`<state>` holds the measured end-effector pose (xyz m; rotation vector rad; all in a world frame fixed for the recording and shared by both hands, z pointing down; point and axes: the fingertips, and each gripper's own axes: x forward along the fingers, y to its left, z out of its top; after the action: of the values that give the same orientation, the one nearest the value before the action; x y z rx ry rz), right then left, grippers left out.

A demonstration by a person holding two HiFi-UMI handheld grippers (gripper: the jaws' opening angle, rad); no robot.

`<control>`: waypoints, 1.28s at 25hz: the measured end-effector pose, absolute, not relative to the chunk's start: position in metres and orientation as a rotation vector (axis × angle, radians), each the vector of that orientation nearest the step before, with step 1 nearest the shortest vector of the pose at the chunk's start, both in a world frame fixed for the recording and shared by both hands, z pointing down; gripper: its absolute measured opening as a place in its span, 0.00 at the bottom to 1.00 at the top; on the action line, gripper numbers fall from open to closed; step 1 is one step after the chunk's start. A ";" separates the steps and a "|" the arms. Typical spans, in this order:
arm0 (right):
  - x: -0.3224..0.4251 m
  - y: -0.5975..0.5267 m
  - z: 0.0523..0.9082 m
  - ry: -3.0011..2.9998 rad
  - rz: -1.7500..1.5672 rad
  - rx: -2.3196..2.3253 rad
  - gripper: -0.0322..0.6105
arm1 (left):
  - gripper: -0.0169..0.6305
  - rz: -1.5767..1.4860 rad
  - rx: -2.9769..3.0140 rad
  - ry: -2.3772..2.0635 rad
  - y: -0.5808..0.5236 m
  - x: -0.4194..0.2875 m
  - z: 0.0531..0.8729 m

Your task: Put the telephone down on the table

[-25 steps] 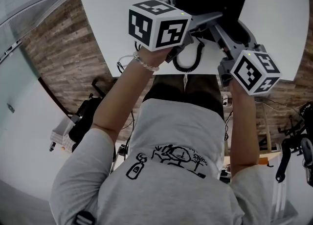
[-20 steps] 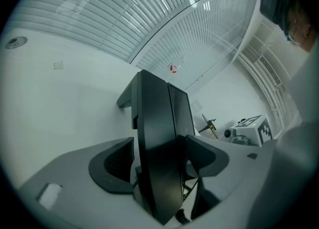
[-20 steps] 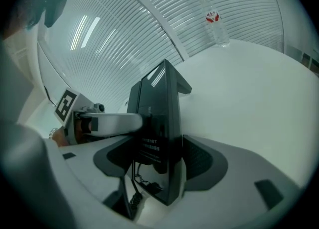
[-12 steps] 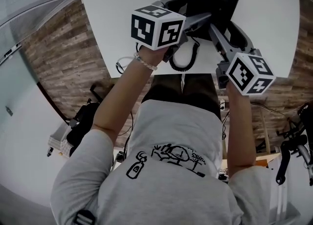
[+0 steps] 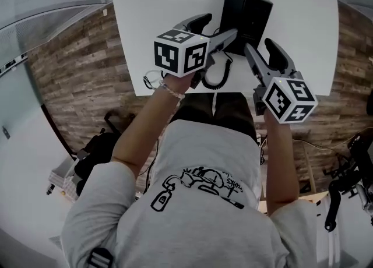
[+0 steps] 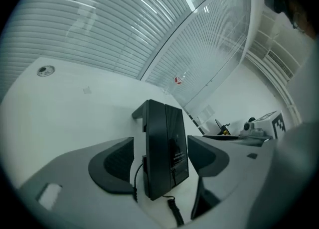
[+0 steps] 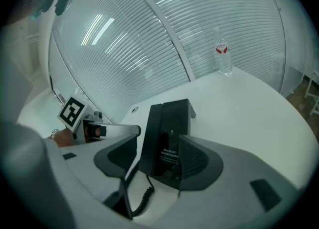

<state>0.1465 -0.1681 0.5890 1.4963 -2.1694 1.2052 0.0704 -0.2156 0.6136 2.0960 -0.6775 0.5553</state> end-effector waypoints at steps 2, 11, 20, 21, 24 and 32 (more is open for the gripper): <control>0.146 -0.169 0.571 -2.199 1.153 1.499 0.44 | 0.53 0.514 2.113 -0.711 -0.216 0.063 0.593; 0.151 -0.167 0.499 -2.275 0.945 1.513 0.38 | 0.51 0.419 2.194 -0.712 -0.200 0.059 0.514; 0.145 -0.145 0.416 -2.365 0.719 1.518 0.31 | 0.38 0.300 2.319 -0.761 -0.180 0.052 0.431; 0.145 -0.143 0.409 -2.372 0.695 1.516 0.30 | 0.35 0.283 2.331 -0.764 -0.179 0.052 0.422; 0.142 -0.140 0.390 -2.401 0.638 1.512 0.28 | 0.32 0.241 2.373 -0.766 -0.175 0.053 0.399; 0.134 -0.137 0.329 -2.470 0.467 1.519 0.23 | 0.18 0.131 2.503 -0.746 -0.163 0.054 0.336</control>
<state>0.1339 -0.1372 0.3286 1.5185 -2.4695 0.4673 0.0544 -0.1629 0.3362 2.5026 -0.7464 0.1309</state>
